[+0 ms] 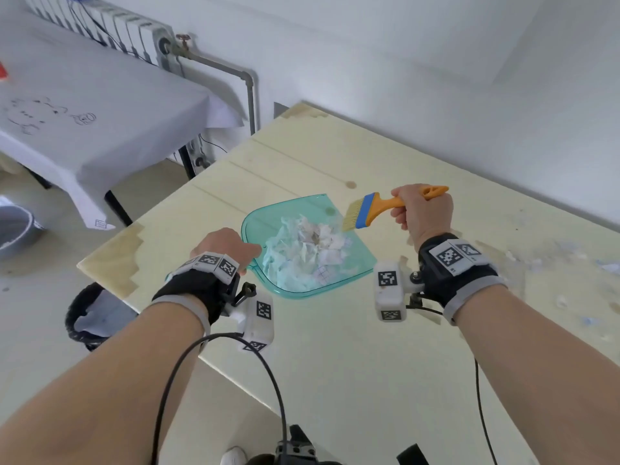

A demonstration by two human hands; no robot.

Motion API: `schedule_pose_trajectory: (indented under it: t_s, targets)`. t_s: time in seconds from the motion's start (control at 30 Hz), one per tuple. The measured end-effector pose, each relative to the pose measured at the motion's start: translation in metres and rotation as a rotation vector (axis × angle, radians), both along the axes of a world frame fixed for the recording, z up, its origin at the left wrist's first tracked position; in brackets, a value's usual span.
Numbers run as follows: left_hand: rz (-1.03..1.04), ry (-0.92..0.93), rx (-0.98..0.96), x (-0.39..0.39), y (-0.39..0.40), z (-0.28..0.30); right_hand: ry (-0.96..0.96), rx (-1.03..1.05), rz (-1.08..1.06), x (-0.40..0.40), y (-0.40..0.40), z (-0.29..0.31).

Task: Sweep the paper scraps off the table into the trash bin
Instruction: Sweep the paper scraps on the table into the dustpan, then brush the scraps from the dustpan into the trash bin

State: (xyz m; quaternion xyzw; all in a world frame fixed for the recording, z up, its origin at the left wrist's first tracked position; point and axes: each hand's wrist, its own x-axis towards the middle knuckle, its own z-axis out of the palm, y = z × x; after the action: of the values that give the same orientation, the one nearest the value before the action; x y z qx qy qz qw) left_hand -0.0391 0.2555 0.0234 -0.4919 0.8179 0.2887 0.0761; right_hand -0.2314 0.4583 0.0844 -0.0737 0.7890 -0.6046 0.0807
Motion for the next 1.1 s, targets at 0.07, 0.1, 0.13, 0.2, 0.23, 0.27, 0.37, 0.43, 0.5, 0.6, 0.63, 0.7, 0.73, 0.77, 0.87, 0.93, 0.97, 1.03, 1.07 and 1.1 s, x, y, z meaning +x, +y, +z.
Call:
schedule_pose_trajectory:
  t_s: [0.07,0.1,0.13,0.2,0.23,0.27,0.37,0.43,0.5,0.6,0.63,0.7,0.73,0.77,0.87,0.93,0.97,1.03,1.07,1.1]
  targets:
    - [0.025,0.006,-0.01,0.023,-0.033,0.001,-0.004,-0.001,0.019,0.019,-0.038,0.001]
    - [0.035,0.004,-0.013,0.031,-0.044,0.0,-0.007,0.0,0.022,0.025,-0.051,0.001]
    - [0.048,0.005,-0.014,0.039,-0.057,-0.001,-0.008,-0.005,0.028,0.032,-0.066,0.002]
    - [0.085,0.013,-0.001,0.058,-0.081,-0.002,-0.022,-0.017,0.058,0.045,-0.096,0.003]
    - [0.105,0.017,0.007,0.066,-0.092,-0.003,-0.025,-0.016,0.079,0.051,-0.11,0.004]
    - [0.126,0.02,0.012,0.075,-0.103,-0.003,-0.026,-0.014,0.104,0.057,-0.125,0.004]
    - [0.19,0.033,0.02,0.1,-0.132,-0.006,-0.034,-0.009,0.167,0.071,-0.166,0.002]
    - [0.242,0.036,0.016,0.116,-0.15,-0.008,-0.038,-0.009,0.219,0.08,-0.195,-0.001]
    - [0.302,0.054,0.028,0.135,-0.167,-0.009,-0.047,-0.009,0.28,0.091,-0.225,-0.005]
    - [0.393,0.046,0.017,0.164,-0.193,-0.01,-0.068,-0.02,0.37,0.109,-0.269,-0.007]
    - [0.416,0.037,0.006,0.174,-0.202,-0.011,-0.074,-0.018,0.4,0.117,-0.285,-0.009]
    - [0.442,0.014,0.001,0.194,-0.219,-0.013,-0.083,-0.01,0.445,0.134,-0.314,-0.011]
    - [0.453,0.007,0.005,0.205,-0.228,-0.014,-0.085,-0.005,0.47,0.144,-0.329,-0.012]
    - [0.459,0.001,0.009,0.214,-0.236,-0.017,-0.086,-0.002,0.491,0.153,-0.342,-0.014]
    - [0.467,-0.032,0.004,0.243,-0.264,-0.025,-0.123,-0.033,0.543,0.183,-0.381,-0.019]
    - [0.463,-0.049,0.012,0.264,-0.288,-0.032,-0.159,-0.051,0.553,0.204,-0.408,-0.027]
    - [0.458,-0.057,0.022,0.276,-0.301,-0.036,-0.162,-0.041,0.553,0.216,-0.42,-0.031]
    - [0.443,-0.08,0.021,0.3,-0.328,-0.044,-0.158,-0.017,0.546,0.24,-0.446,-0.041]
    - [0.435,-0.097,0.01,0.316,-0.345,-0.048,-0.168,-0.008,0.543,0.255,-0.462,-0.048]
    - [0.429,-0.11,0.003,0.326,-0.355,-0.052,-0.172,0.002,0.544,0.265,-0.471,-0.053]
